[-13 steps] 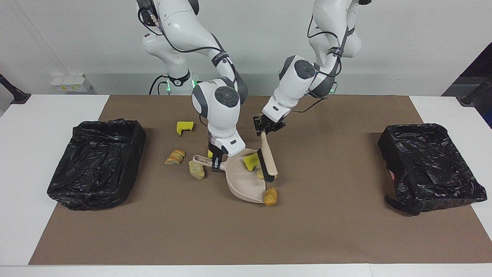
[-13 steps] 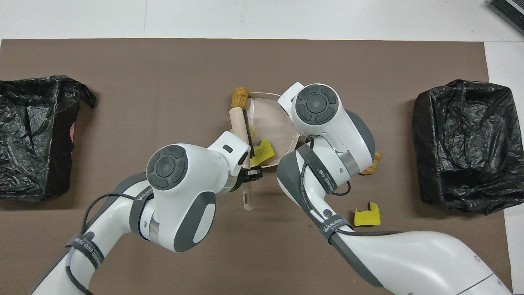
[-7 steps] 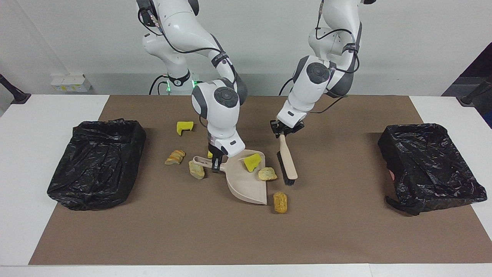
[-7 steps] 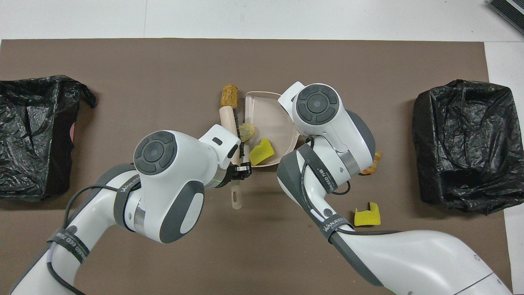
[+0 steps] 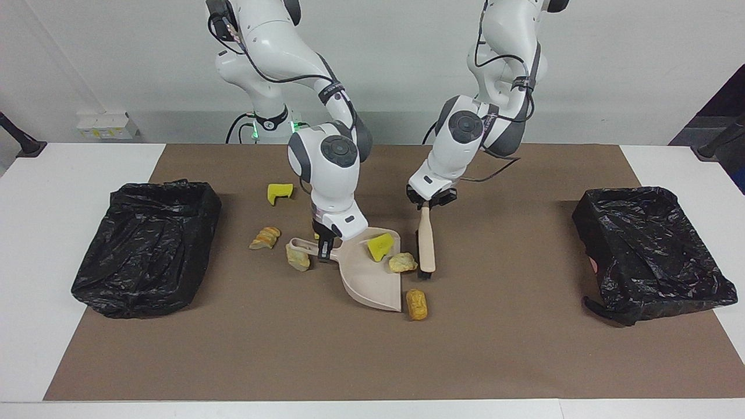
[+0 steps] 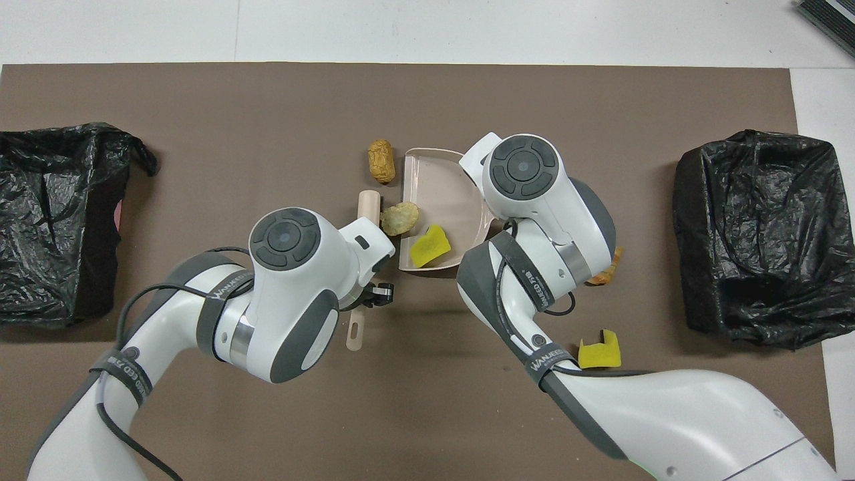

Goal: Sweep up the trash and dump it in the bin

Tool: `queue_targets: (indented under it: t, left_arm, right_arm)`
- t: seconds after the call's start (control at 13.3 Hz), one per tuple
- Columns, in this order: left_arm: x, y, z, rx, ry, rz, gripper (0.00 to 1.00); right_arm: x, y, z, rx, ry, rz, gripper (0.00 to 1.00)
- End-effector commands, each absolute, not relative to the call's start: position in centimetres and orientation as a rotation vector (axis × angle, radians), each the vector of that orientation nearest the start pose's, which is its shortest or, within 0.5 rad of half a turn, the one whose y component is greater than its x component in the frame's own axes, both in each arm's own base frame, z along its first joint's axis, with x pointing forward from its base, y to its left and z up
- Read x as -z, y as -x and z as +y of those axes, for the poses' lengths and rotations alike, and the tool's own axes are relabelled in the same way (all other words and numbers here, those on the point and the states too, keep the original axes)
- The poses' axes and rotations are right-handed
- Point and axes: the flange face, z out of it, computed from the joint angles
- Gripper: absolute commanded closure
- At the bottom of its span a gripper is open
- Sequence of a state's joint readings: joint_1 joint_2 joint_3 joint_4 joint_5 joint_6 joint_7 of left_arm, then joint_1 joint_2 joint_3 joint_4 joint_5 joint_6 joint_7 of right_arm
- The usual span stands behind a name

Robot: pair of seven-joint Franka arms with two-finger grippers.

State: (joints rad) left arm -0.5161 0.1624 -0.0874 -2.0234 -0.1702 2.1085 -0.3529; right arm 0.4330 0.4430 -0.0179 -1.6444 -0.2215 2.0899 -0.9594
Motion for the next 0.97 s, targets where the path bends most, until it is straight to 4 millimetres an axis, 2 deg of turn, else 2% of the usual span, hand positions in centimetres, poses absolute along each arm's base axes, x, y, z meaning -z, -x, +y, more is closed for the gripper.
queue_targets:
  t: [0.0,0.15,0.22,0.38,0.53,0.67,0.75,0.82,0.9]
  left_arm:
    - [-37.3,-45.2,-35.1,-0.218,3.226,0.368,1.0]
    - [-38.9,-45.1,-36.0,-0.215,3.279,0.406,1.0]
    - [-39.6,-45.2,-35.9,-0.199,3.282,0.42,1.0]
    - [-40.2,-46.7,-34.5,-0.144,3.249,0.55,1.0]
    - [-40.7,-51.0,-30.2,-0.065,3.121,0.585,1.0]
    - [-42.0,-54.8,-29.1,0.006,3.071,0.688,1.0]
    - [-42.2,-57.5,-26.7,0.024,3.054,0.672,1.0]
    - [-42.2,-59.6,-25.7,0.044,3.032,0.685,1.0]
    - [-41.7,-61.1,-25.5,0.066,3.01,0.718,1.0]
  right_arm:
    - [-35.7,-62.2,25.8,-0.082,2.41,-2.288,1.0]
    - [-35.7,-62.2,25.8,-0.08,2.412,-2.288,1.0]
    - [-35.7,-62.2,25.7,-0.081,2.412,-2.289,1.0]
    - [-35.7,-62.2,25.8,-0.079,2.414,-2.288,1.0]
    - [-35.8,-62.2,25.8,-0.078,2.412,-2.289,1.0]
    - [-35.7,-62.2,25.6,-0.083,2.414,-2.284,1.0]
    - [-35.7,-62.4,25.1,-0.089,2.416,-2.282,1.0]
    - [-35.6,-62.6,24.7,-0.096,2.414,-2.283,1.0]
    - [-35.7,-62.6,24.5,-0.103,2.416,-2.277,1.0]
